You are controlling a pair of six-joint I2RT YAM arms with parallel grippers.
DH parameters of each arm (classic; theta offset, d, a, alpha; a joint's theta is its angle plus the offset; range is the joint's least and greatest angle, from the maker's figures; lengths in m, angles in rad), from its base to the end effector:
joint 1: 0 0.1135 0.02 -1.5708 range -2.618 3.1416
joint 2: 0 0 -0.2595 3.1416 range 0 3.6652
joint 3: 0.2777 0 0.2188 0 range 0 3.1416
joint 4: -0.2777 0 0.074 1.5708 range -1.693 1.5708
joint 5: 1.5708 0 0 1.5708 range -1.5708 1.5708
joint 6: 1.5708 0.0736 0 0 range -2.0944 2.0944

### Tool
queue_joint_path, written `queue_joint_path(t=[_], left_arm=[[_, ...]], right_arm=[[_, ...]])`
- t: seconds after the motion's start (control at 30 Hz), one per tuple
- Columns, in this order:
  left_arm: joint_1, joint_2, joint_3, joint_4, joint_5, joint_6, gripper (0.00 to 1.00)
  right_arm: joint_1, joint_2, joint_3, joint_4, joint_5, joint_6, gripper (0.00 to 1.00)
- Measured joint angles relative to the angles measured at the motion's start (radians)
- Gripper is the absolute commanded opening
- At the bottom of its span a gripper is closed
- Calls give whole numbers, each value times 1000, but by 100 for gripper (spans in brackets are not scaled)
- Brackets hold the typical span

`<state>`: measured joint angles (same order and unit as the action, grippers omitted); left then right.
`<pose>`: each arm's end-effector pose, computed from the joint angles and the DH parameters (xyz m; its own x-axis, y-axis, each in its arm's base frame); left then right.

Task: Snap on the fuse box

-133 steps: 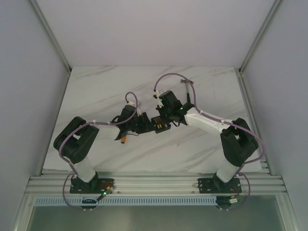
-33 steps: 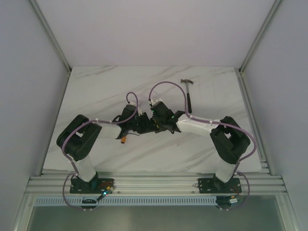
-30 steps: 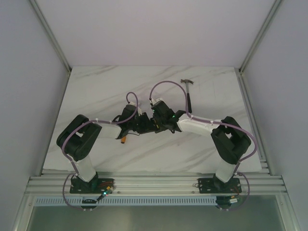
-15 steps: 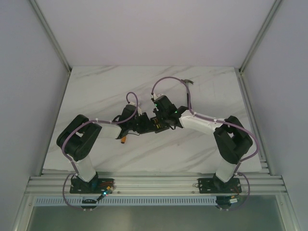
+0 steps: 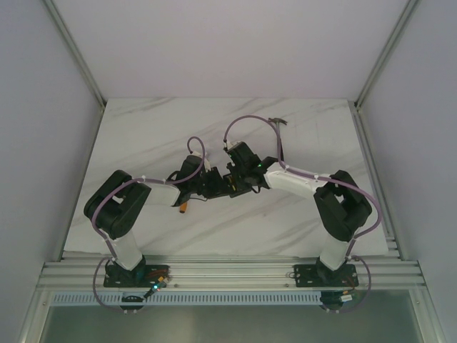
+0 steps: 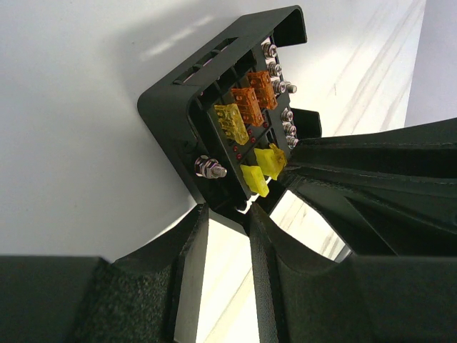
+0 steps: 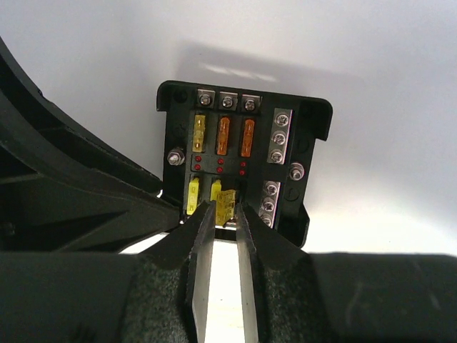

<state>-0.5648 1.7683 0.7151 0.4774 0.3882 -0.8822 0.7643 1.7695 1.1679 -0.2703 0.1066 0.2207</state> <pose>0.2777 -0.2089 0.1374 -0.8819 -0.2873 -0.3738 0.1301 0.6139 -0.7786 0.2749 0.2527 0.1856 -0.6790 -0.3494 -0.6456 -0.5022 0.8626 0.0614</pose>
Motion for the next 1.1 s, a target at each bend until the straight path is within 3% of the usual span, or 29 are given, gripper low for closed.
queue_joint_path(t=[0.37,0.9,1.1], left_arm=[[0,0,0,0,0,0,38],[0,0,0,0,0,0,38],[0,0,0,0,0,0,38]], right_arm=[[-1,19,11,-2,-2,0,23],[-32,16,11,-8,-24,0,26],[-39,16,11,-11,-25,0,20]])
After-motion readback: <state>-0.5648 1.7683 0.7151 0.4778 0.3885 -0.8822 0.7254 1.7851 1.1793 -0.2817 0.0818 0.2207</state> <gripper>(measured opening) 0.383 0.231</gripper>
